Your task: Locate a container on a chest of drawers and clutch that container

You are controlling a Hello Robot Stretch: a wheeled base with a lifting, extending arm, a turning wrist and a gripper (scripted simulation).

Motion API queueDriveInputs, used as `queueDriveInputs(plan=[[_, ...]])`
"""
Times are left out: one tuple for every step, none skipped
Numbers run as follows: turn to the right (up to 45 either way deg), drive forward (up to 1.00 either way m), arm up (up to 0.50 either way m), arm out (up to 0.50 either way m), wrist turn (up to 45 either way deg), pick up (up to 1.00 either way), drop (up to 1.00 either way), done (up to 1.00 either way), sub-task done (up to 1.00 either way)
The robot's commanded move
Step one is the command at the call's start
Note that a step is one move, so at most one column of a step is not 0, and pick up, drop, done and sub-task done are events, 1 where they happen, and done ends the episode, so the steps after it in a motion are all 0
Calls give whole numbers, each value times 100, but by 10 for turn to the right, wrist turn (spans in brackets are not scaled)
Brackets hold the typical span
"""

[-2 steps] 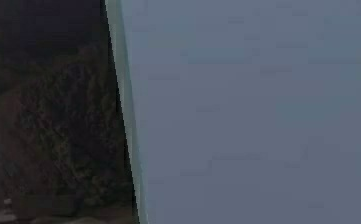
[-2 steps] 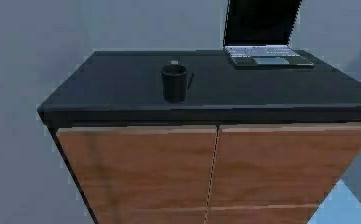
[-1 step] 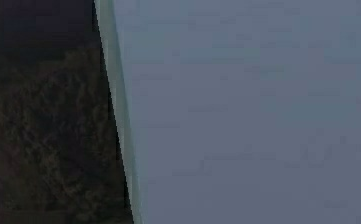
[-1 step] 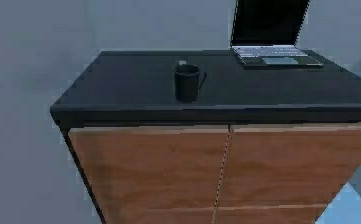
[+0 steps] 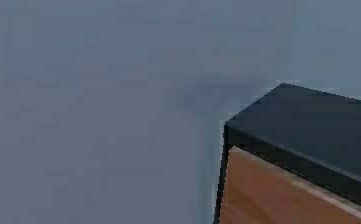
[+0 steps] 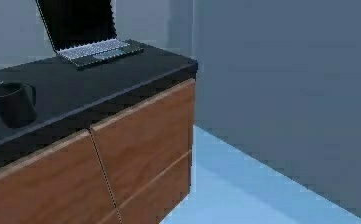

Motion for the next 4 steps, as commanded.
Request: queueDriveInputs(plan=[[450, 0, 0, 0, 0, 0, 0, 0, 0], [450, 0, 0, 0, 0, 0, 0, 0, 0], [420, 0, 0, 0, 0, 0, 0, 0, 0], [30, 0, 0, 0, 0, 0, 0, 0, 0]])
